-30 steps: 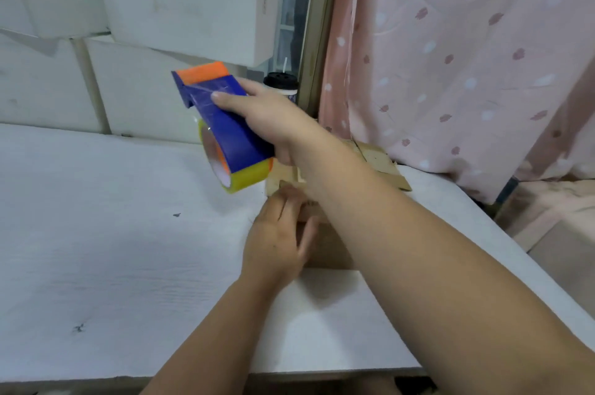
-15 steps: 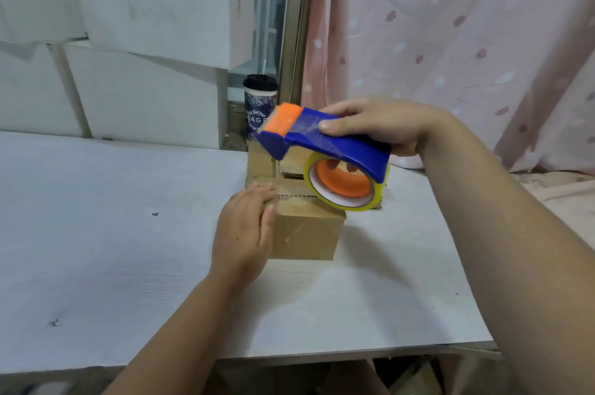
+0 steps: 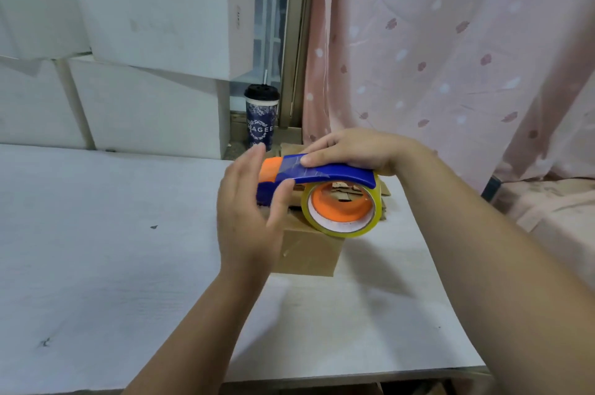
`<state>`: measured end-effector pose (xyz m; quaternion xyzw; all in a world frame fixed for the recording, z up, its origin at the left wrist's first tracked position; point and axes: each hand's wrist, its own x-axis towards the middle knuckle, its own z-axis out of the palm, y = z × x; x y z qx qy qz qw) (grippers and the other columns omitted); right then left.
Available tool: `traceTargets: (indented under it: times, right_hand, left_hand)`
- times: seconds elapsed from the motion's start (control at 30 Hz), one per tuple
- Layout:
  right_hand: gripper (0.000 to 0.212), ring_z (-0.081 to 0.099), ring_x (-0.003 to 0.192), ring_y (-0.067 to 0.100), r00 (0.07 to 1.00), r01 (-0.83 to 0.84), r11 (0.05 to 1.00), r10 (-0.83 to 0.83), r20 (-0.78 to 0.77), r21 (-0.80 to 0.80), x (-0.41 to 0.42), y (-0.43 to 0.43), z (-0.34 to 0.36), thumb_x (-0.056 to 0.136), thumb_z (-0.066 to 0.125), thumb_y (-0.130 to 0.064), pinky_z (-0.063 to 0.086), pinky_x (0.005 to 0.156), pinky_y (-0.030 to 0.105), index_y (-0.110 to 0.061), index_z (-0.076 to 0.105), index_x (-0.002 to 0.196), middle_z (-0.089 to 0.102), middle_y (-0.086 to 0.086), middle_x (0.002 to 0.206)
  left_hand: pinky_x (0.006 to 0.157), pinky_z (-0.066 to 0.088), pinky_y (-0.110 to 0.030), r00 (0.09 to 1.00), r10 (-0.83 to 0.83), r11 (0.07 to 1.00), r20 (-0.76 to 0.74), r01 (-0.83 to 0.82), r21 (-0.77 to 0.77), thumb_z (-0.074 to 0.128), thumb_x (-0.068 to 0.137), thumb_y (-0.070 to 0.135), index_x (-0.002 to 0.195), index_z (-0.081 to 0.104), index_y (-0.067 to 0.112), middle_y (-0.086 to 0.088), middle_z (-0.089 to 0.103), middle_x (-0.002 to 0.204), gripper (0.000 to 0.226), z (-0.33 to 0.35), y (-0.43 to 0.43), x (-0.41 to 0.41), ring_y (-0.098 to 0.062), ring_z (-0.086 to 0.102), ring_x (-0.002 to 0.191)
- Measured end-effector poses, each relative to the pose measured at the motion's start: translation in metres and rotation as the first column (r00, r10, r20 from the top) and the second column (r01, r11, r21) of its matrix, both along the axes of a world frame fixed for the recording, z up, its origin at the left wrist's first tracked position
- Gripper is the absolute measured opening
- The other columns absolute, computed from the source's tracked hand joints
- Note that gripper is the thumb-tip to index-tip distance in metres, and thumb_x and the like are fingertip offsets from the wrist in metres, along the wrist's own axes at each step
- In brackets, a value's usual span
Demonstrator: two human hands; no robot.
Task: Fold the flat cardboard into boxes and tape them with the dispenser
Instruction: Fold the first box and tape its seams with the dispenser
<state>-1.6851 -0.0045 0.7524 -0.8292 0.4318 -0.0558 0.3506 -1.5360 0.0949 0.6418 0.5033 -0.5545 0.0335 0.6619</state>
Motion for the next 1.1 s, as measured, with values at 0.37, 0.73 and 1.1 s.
traceTargets:
  times: [0.37,0.73,1.1]
  right_hand:
    - [0.068,0.064,0.068,0.003,1.0,-0.007,0.978,0.008,0.001,-0.209,0.006,0.003,-0.004,0.066,0.035,-0.083,0.044,0.068,0.02,-0.029,0.067,0.092,0.071,-0.008,0.079]
    - [0.035,0.062,0.086,-0.005,0.999,0.013,0.959,-0.021,-0.026,-0.284,0.003,0.009,0.001,0.079,0.052,-0.066,0.046,0.077,0.021,-0.04,0.066,0.098,0.067,-0.022,0.095]
    - [0.029,0.062,0.09,-0.006,0.996,0.067,0.973,-0.053,0.07,-0.22,-0.014,0.025,-0.005,0.097,0.032,-0.055,0.044,0.077,0.023,-0.061,0.06,0.099,0.064,-0.034,0.096]
  left_hand:
    - [0.071,0.047,-0.026,0.936,0.14,0.989,0.322,-0.146,-0.005,0.061,0.09,0.009,0.117,0.066,0.007,-0.01,0.063,0.107,0.028,0.028,-0.002,0.002,-0.015,0.059,0.091]
    - [0.061,0.054,-0.018,0.656,-0.08,0.994,-0.751,0.107,-0.013,0.049,0.095,0.008,0.103,0.049,0.038,0.003,0.058,0.095,0.031,0.022,-0.003,0.03,-0.008,0.07,0.076]
    - [0.06,0.056,-0.025,0.016,-0.092,0.933,-0.996,0.35,-0.08,0.054,0.088,-0.006,0.128,0.045,0.015,-0.013,0.058,0.096,0.046,-0.011,-0.011,0.048,-0.018,0.063,0.096]
